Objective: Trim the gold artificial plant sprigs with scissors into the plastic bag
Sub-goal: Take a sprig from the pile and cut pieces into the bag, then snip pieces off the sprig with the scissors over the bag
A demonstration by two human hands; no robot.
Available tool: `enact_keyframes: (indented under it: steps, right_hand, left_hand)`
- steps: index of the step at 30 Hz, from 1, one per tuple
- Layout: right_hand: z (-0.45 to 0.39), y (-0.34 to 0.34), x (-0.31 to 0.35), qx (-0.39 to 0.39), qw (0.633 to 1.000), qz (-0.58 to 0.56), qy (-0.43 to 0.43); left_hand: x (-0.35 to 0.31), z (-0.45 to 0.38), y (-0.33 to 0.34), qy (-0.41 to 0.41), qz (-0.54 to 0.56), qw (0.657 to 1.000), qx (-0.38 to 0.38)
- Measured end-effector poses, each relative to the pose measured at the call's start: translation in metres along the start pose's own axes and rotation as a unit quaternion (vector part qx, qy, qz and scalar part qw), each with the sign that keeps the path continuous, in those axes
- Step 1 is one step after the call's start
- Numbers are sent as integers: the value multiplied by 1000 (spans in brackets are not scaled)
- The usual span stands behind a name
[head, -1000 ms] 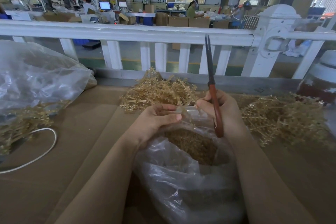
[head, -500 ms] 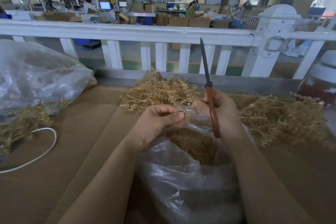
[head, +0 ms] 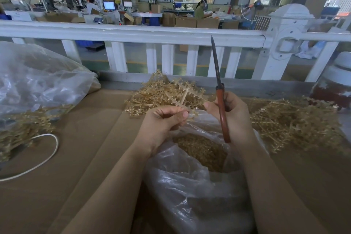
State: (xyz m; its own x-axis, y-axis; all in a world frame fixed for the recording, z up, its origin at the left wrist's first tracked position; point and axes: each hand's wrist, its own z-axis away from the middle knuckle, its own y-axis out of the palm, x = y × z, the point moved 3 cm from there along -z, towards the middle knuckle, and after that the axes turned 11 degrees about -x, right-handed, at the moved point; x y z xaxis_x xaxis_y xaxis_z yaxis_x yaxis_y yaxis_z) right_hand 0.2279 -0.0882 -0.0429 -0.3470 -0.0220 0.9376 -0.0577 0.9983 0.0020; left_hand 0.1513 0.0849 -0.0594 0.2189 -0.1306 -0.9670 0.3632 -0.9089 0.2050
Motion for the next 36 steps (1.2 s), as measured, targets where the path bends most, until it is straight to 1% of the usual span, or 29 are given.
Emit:
enact_keyframes:
  steps: [2,5,8,11,13,17,19,24,27,29,33,36]
  right_hand:
    - [3,1,5,23,1000,-1,-8]
    - [8,6,8,56,998,26,-1]
    - [8,9,8,72,996,41,26]
    - [7,11,5,87,994,58,24]
    - [6,10,3,79,995,48,25]
    - [4,6,2,57,997,41,17]
    - [3,6,2,50,998,44,11]
    - [0,8,-3,41,995,89,9]
    - [-1,5,-6,17,997,74,15]
    - [-3,3,-8,0,998,62,19]
    - [-4,3,-9,-13,998,53,18]
    - [-4,3,-8,-22,998,49,13]
  left_hand:
    - [1,-1,-1,8,-4,1000,-2]
    - [3,-1,0,10,2,1000,3]
    - [4,-2,1,-1,10,1000,-1]
    - [5,-2,3,-13,29,999,12]
    - [4,-1,3,-21,41,999,14]
    - [3,-1,3,-14,0,1000,15]
    - [3,-1,2,-11,-4,1000,18]
    - [1,2,4,-8,8,998,62]
    - [-1,0,2,-43,20,998,32]
    - [-1,-2,-1,-51,36,998,11]
    - [-2,-2,-4,-43,69,997,-6]
    - [-4,-2,-3,-9,82,997,-1]
